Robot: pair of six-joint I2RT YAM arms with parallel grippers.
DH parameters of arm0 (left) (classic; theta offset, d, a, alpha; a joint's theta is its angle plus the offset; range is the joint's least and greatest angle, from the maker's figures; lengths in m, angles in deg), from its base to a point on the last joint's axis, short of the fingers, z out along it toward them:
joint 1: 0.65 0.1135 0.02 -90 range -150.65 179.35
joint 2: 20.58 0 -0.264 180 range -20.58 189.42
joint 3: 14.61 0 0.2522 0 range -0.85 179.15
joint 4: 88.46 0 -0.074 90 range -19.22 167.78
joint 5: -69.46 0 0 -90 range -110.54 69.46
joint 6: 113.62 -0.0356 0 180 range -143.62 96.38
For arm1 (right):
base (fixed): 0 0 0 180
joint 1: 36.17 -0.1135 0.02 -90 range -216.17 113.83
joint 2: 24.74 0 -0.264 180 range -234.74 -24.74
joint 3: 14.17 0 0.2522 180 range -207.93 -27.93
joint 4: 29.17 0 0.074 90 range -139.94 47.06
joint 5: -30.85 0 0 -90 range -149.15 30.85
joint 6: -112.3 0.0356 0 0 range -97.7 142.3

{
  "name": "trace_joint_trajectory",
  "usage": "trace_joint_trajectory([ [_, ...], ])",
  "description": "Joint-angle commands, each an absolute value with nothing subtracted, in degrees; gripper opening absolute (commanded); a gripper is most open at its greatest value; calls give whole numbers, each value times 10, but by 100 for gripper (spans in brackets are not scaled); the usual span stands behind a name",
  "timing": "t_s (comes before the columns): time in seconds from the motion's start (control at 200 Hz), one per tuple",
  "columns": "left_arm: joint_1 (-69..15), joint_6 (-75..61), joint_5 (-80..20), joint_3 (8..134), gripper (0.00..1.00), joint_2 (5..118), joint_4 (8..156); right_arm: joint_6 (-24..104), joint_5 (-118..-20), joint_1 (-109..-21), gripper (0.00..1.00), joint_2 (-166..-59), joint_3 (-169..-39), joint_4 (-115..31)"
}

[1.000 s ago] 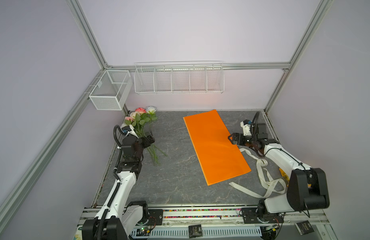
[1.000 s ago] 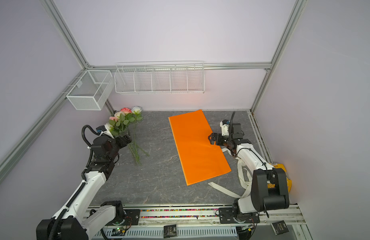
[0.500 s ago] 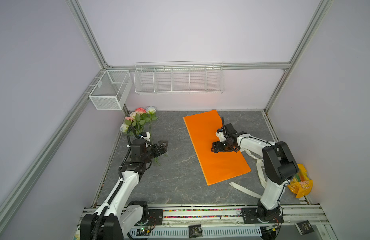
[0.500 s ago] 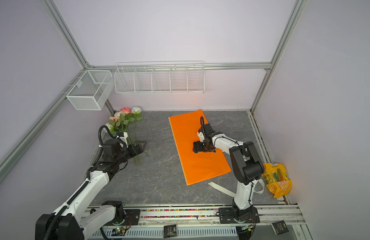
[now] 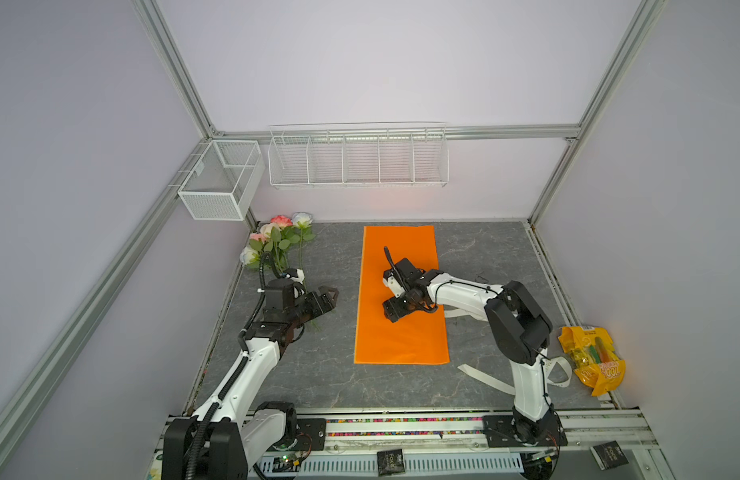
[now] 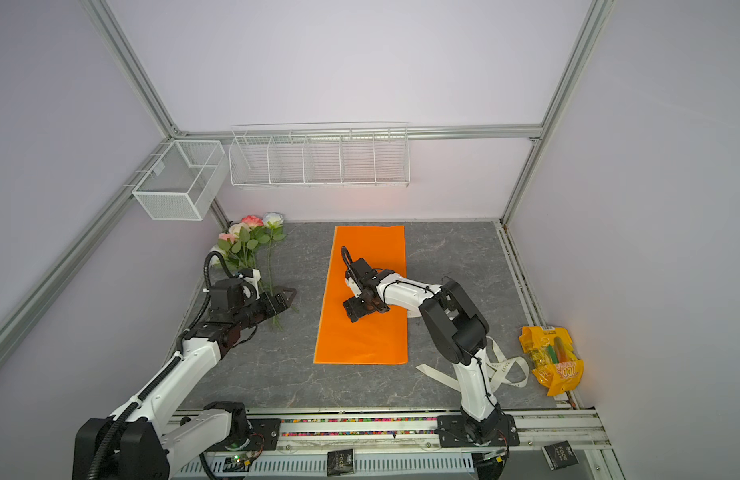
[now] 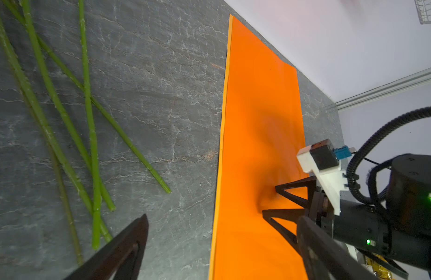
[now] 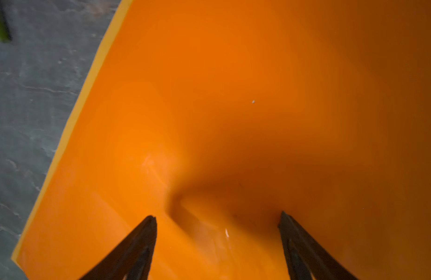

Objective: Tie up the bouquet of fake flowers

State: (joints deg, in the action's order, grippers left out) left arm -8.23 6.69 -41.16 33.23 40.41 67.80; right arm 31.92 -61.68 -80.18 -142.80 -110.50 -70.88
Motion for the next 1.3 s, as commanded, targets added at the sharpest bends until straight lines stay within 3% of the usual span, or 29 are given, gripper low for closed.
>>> trace_joint_trajectory([
  [0.0,-84,59,-419,340,94,405,664,302,-619,-828,78,-1455,-1099,-748],
  [0.135,-86,67,-455,336,87,407,673,347,-623,-822,78,-1371,-1074,-723],
  [0.26,-121,73,-477,342,81,430,702,425,-653,-761,73,-1251,-988,-652],
  [0.45,-203,72,-458,386,72,529,715,504,-651,-615,42,-1170,-867,-648],
  [0.63,-254,79,-458,417,67,604,735,519,-682,-545,19,-1187,-841,-655],
  [0.975,-295,82,-472,454,65,700,752,523,-692,-542,12,-1253,-856,-658],
  [1.295,-307,114,-424,478,61,783,709,499,-626,-506,11,-1262,-853,-705],
])
